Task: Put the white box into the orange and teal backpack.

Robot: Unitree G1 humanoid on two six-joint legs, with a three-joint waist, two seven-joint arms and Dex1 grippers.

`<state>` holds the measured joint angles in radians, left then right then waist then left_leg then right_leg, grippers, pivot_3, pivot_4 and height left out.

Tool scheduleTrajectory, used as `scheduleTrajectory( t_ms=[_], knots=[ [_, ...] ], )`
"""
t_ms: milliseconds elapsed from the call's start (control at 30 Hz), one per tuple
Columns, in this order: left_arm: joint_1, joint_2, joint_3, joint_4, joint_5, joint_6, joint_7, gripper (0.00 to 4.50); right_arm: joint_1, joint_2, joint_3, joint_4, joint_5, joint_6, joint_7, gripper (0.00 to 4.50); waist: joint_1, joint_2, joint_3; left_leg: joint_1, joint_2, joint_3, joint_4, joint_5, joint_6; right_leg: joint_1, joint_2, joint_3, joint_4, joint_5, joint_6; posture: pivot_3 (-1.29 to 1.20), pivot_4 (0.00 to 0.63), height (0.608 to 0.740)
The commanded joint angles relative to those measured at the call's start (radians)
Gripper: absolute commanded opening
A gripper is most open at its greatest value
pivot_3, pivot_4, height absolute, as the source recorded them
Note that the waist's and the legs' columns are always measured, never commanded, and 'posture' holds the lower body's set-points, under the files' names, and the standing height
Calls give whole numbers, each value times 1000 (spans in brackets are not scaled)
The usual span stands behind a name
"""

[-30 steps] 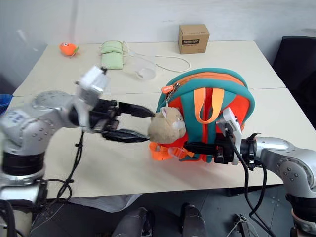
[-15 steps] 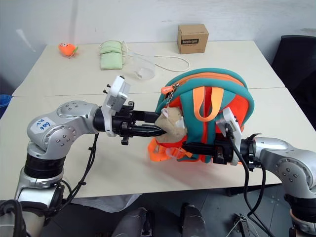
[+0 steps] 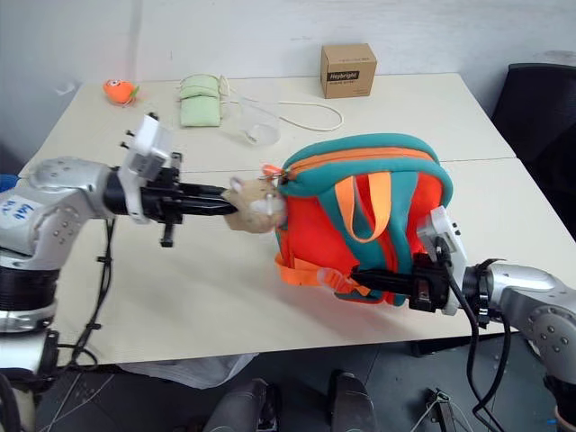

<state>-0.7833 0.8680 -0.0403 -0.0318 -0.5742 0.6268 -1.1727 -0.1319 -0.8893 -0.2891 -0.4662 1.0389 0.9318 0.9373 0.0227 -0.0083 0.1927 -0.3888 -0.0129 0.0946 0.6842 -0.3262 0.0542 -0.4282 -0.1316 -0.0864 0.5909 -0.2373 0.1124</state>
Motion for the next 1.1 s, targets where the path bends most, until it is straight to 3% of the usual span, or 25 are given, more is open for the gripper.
scheduleTrajectory(
  t_ms=[33, 233, 367, 567, 667, 867, 900, 1000, 1100],
  knots=[
    [-7, 28, -22, 31, 114, -125, -29, 7, 26, 7, -40, -19, -4, -40, 2, 33, 1, 0, 0, 0, 0, 0, 0, 0, 0, 0, 0, 0, 0, 0, 0, 0, 150, 740],
    [-68, -19, -19, 90, 152, -152, -10, 7, 41, 17, -30, -13, -15, -68, -8, 33, 2, 0, 0, -1, 0, 0, 0, -1, 1, 0, -1, 0, 0, 0, 0, 0, 150, 740],
    [-11, 23, -72, 64, 209, -204, -88, 7, 44, 15, -38, -1, -17, -78, -10, 33, -4, 0, 0, 0, 0, 0, 0, -1, 0, 0, 0, 0, 0, 0, 0, 0, 150, 740],
    [82, 0, -218, 59, 488, -559, -32, 7, 42, 8, -35, 14, -43, -102, -4, 33, 0, 0, 0, 0, 0, 1, 0, -1, 1, 0, -1, 0, -1, 0, 0, 0, 150, 740],
    [63, -58, -264, 107, 581, -684, 22, 7, 28, 6, -26, 24, -53, -107, -1, 33, 5, 0, 0, 0, 0, 0, 0, -2, 1, 0, -3, 0, -2, 0, 0, 0, 150, 740],
    [18, -282, -252, 97, 504, -570, 73, 7, -31, 32, 0, 79, -108, -135, -38, 33, 6, 0, 0, -1, 0, 0, 0, -2, 2, 0, -3, 1, 0, 1, 0, 0, 150, 740],
    [17, -305, -245, 92, 491, -544, 73, 1, -53, 33, -3, 95, -100, -120, -47, 383, 6, 0, 0, -2, 0, 0, 1, -1, 2, 0, -3, -1, 0, 1, 0, 0, 150, 740],
    [31, -328, -219, 64, 439, -454, 42, 942, -94, 18, -31, 119, -65, -80, -42, 1343, 2, 0, 0, -2, 0, 0, 1, -1, 3, 0, -1, -1, 0, 1, 1, 0, 150, 740],
    [49, -257, -128, 36, 334, -304, -11, 1954, -85, -100, -134, 158, -42, -41, 55, 2453, 0, 1, 0, -2, 0, 0, 1, -1, 2, -1, 0, -1, 0, 1, 1, 0, 150, 740]
  ],
)
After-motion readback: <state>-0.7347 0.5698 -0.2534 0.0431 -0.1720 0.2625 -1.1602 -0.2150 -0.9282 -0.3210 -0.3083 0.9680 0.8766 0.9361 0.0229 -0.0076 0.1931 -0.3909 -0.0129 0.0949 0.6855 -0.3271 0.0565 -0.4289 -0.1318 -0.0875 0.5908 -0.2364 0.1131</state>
